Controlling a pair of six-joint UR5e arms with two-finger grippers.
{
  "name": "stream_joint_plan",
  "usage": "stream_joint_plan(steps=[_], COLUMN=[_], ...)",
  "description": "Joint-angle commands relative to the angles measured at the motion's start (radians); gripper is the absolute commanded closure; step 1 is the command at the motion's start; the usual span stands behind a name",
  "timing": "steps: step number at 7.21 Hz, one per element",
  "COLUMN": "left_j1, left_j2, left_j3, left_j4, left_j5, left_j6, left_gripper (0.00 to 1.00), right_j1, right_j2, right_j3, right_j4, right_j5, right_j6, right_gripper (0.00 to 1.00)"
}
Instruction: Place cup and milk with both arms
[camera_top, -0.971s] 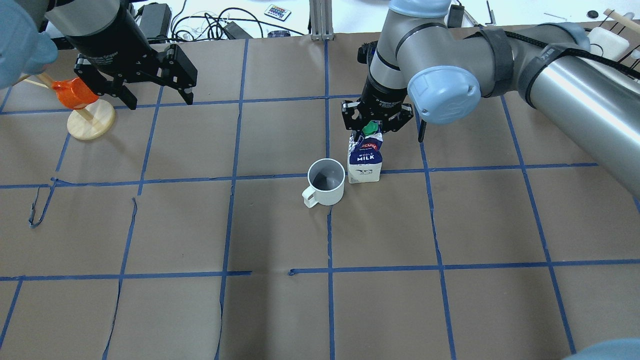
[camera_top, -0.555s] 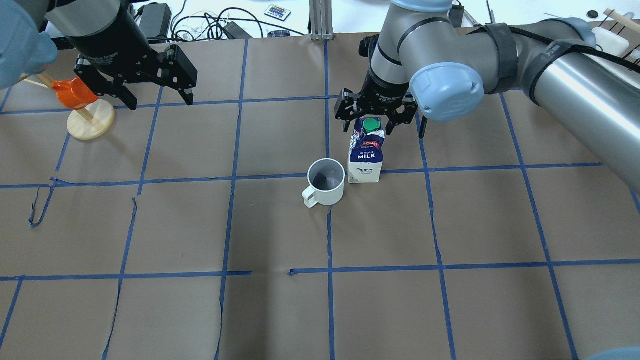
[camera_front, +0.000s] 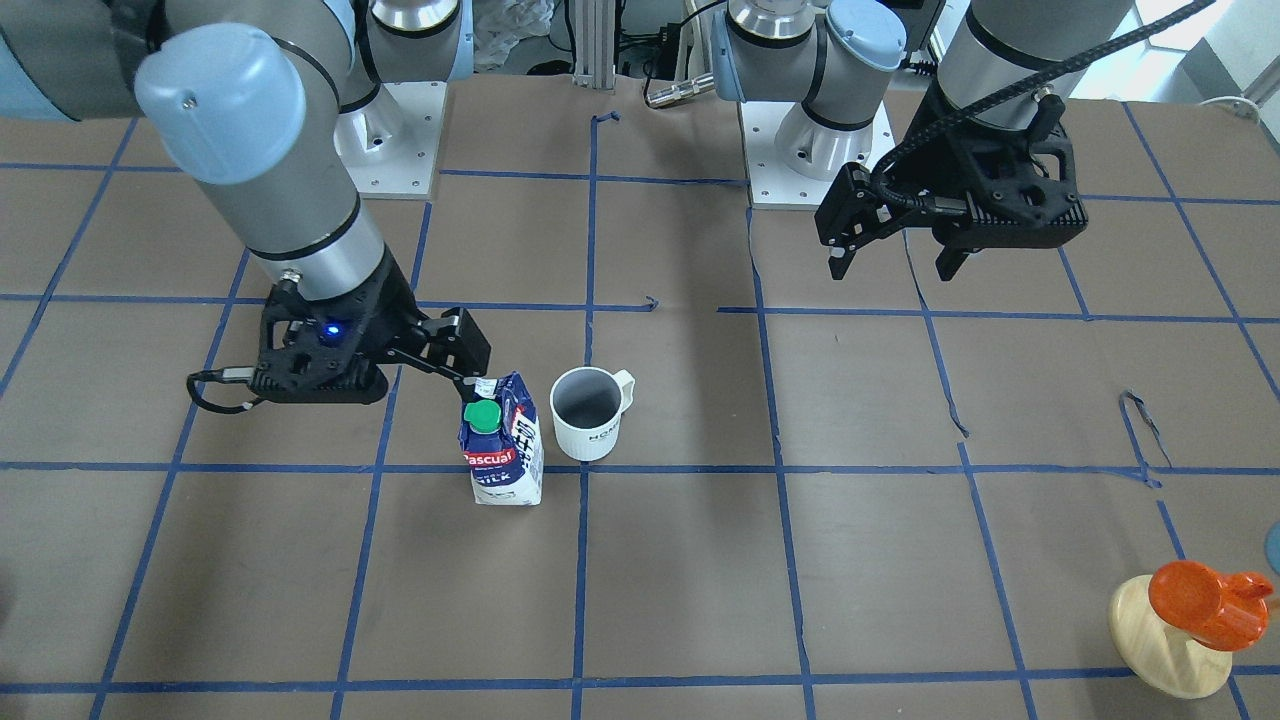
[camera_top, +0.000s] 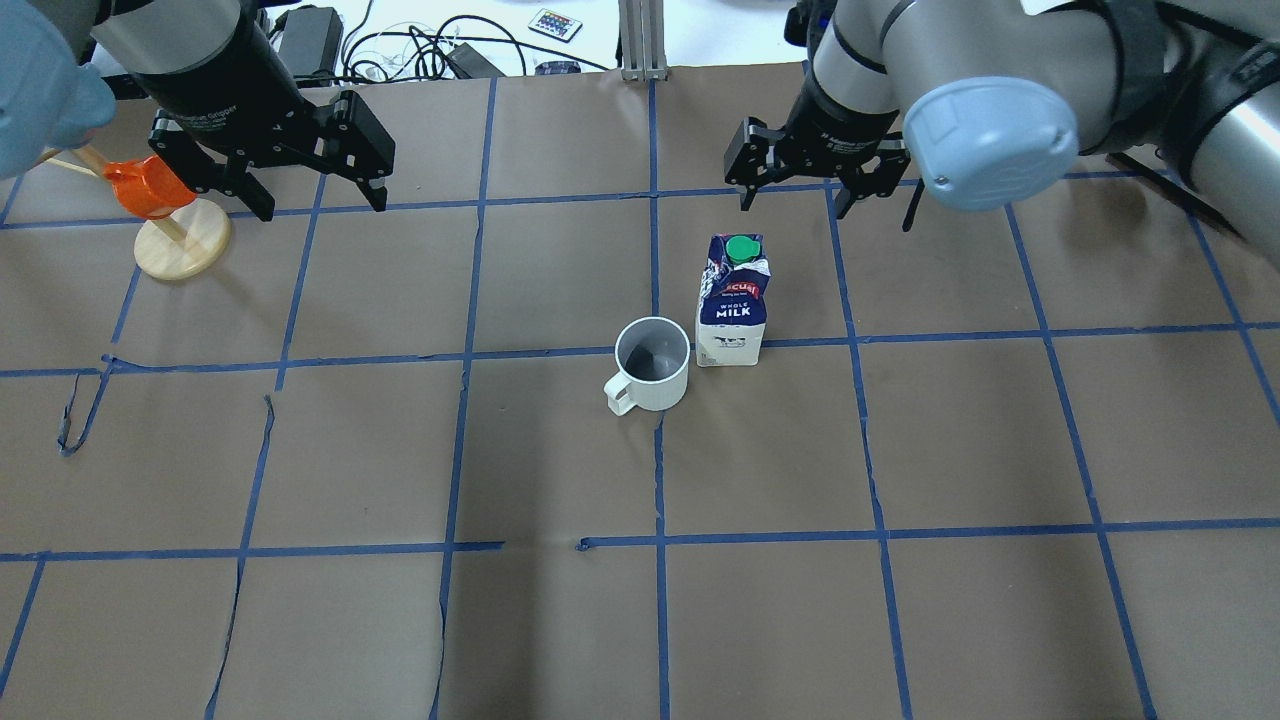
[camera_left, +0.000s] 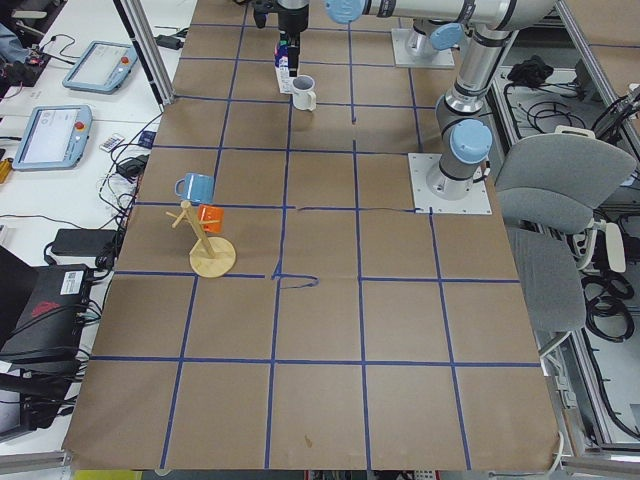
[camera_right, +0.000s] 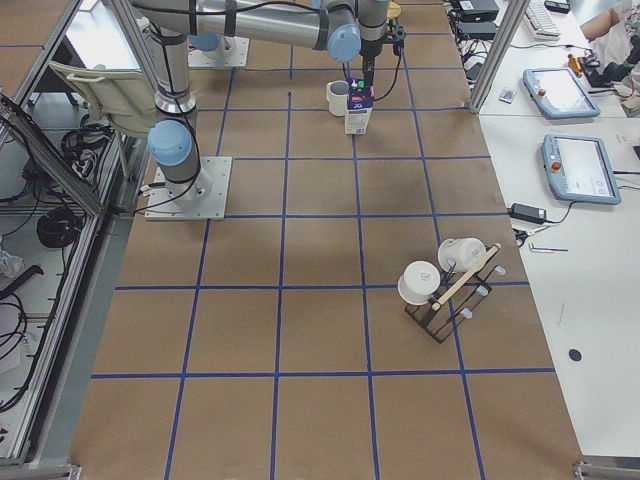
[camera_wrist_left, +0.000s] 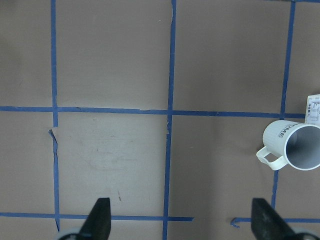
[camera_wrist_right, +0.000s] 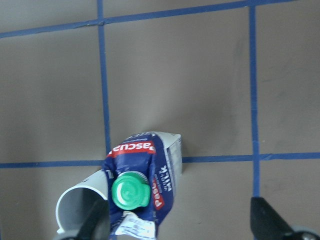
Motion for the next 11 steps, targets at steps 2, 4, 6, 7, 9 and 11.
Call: stream_joint_plan(steps=[2, 4, 6, 7, 9, 11], left_j1=[0.000, 0.000, 0.000, 0.000, 0.000, 0.000], left_j2=[-0.001, -0.001, 0.001, 0.001, 0.001, 0.001], left_j3=[-0.001, -0.001, -0.002, -0.001, -0.002, -0.004], left_j4=[0.000, 0.000, 0.000, 0.000, 0.000, 0.000], left_j5=[0.000, 0.000, 0.002, 0.002, 0.002, 0.002], left_j6=[0.000, 0.000, 0.000, 0.000, 0.000, 0.000], left_gripper=[0.00, 0.00, 0.00, 0.00, 0.00, 0.00], right_j1=[-0.031, -0.033, -0.050, -0.064, -0.073, -0.071], right_j2=[-0.071, -0.122, -0.140, -0.163, -0.180, -0.186], right_j3=[0.005, 0.011, 0.008, 0.010, 0.010, 0.010], right_j4=[0.053, 0.149, 0.207, 0.214, 0.230, 0.250], right_j5=[-0.095, -0.098, -0.096, -0.098, -0.098, -0.090], right_j6=[-0.016, -0.019, -0.150, -0.152, -0.166, -0.166], right_gripper=[0.00, 0.00, 0.00, 0.00, 0.00, 0.00])
